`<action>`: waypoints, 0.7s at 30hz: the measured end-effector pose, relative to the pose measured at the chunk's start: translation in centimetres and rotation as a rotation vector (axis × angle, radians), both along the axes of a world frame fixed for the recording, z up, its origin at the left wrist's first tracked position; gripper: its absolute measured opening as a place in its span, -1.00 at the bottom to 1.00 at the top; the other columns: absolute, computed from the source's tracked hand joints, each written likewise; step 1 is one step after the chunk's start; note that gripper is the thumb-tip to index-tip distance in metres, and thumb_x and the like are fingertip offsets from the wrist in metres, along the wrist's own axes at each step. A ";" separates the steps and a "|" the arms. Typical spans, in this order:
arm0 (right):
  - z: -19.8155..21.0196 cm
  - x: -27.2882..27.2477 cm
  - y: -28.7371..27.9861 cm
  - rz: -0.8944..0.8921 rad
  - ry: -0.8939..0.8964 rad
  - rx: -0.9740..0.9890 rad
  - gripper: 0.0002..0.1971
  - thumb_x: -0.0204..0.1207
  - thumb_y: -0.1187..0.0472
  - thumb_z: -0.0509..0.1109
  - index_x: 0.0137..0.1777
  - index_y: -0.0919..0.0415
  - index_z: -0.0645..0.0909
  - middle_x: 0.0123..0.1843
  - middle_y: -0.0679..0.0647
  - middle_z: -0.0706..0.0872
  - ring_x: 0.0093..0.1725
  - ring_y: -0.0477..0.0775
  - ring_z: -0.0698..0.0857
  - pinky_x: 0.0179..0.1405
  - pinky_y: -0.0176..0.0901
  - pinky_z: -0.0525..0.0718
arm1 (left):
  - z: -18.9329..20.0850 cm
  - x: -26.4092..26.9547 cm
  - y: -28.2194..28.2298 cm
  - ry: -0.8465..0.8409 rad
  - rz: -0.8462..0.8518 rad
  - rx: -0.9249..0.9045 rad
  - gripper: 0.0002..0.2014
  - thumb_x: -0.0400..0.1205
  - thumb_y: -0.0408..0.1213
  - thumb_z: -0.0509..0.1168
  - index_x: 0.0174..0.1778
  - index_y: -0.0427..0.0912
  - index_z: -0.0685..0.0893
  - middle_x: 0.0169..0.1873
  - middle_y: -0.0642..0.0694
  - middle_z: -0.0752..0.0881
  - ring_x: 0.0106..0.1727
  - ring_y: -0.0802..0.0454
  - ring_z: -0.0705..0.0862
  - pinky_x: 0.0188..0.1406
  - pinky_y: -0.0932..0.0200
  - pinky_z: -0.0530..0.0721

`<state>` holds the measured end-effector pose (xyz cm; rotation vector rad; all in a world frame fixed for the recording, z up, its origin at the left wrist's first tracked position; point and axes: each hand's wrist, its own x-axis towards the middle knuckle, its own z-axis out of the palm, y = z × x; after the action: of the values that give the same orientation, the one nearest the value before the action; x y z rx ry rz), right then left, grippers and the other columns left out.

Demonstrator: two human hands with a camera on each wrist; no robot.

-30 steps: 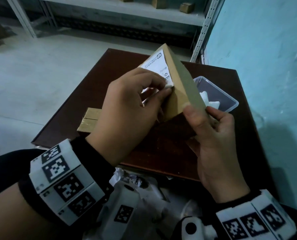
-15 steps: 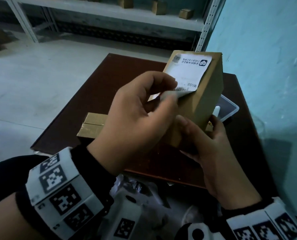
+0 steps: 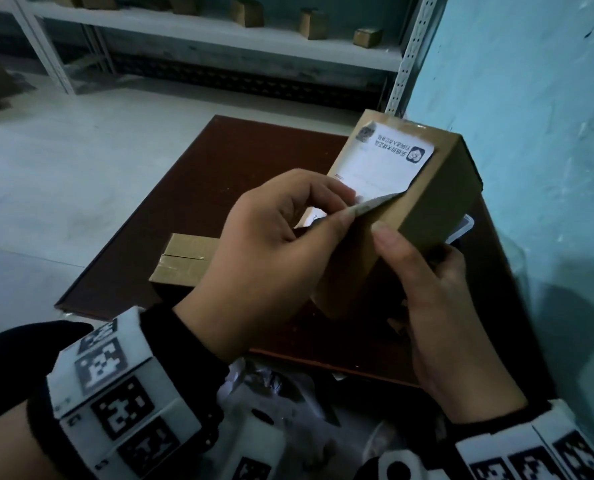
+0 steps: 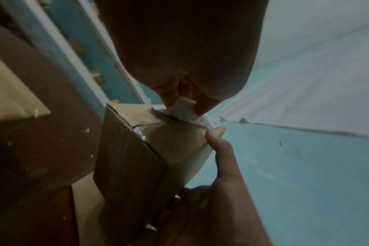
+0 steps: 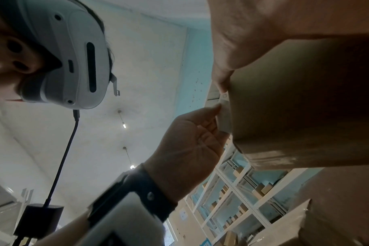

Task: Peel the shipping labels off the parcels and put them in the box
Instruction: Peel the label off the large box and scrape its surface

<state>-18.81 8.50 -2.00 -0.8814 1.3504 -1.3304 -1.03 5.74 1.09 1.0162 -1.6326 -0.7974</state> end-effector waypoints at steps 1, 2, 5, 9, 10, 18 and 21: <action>0.0 0.0 0.0 -0.003 0.003 -0.001 0.17 -0.01 -0.39 0.81 0.63 -0.09 0.43 0.30 -0.10 0.88 0.24 0.05 0.90 0.29 0.27 0.84 | 0.0 -0.1 0.0 0.055 -0.007 0.060 -0.97 0.70 -0.40 0.47 -0.05 -0.24 0.82 0.07 0.04 0.85 0.20 0.12 0.80 0.19 0.02 0.82; -0.1 0.0 0.0 -0.009 0.012 0.002 0.19 -0.04 -0.40 0.82 0.63 -0.09 0.43 0.30 -0.10 0.87 0.24 0.05 0.90 0.29 0.26 0.85 | 0.2 -0.1 0.1 0.090 -0.006 0.100 -0.95 0.71 -0.38 0.46 -0.03 -0.21 0.83 0.08 0.06 0.85 0.20 0.14 0.80 0.20 0.03 0.81; -0.3 0.2 0.2 -0.023 0.040 0.019 0.33 -0.25 -0.55 0.81 0.59 -0.12 0.41 0.34 -0.07 0.83 0.25 0.07 0.89 0.25 0.25 0.87 | 0.5 -0.5 0.5 0.057 0.022 0.083 -0.87 0.70 -0.14 0.46 0.06 -0.09 0.84 0.15 0.15 0.83 0.25 0.28 0.76 0.18 0.21 0.80; -0.3 0.7 0.4 0.018 0.074 -0.003 0.15 -0.17 -0.42 0.81 0.49 -0.26 0.40 0.26 -0.21 0.82 0.22 -0.06 0.89 0.23 0.12 0.88 | -0.2 -0.7 0.2 -0.099 0.140 -0.093 -0.73 0.61 -0.02 0.52 0.06 -0.14 0.85 0.19 0.11 0.80 0.27 0.27 0.75 0.15 0.25 0.79; -0.4 0.8 0.4 0.023 0.076 -0.010 0.08 -0.13 -0.38 0.80 0.45 -0.29 0.41 0.23 -0.24 0.82 0.22 -0.08 0.89 0.23 0.11 0.88 | -0.3 -0.5 -0.1 -0.113 0.158 -0.125 -0.78 0.62 -0.07 0.53 0.01 -0.16 0.85 0.17 0.08 0.80 0.25 0.26 0.76 0.17 0.26 0.77; 0.1 0.4 0.0 -0.094 0.041 -0.020 0.29 -0.19 -0.46 0.85 0.61 -0.14 0.44 0.31 -0.12 0.87 0.25 0.03 0.89 0.32 0.25 0.83 | -0.4 0.0 -0.4 -0.318 0.043 -0.225 -0.93 0.73 -0.29 0.45 -0.02 -0.20 0.76 0.18 0.00 0.79 0.31 0.27 0.70 0.15 0.45 0.68; 0.3 0.3 -0.2 -0.175 0.066 -0.068 0.31 -0.11 -0.37 0.88 0.69 -0.13 0.36 0.37 -0.07 0.83 0.26 0.02 0.88 0.24 0.23 0.87 | -0.8 -0.2 -0.3 -0.317 0.008 -0.197 -0.91 0.76 -0.25 0.39 0.00 -0.18 0.72 0.17 0.00 0.79 0.30 0.21 0.72 0.16 0.23 0.74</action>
<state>-18.54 8.35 -1.70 -0.8751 1.4675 -1.5005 -1.27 5.48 0.27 1.0441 -1.9322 -0.4741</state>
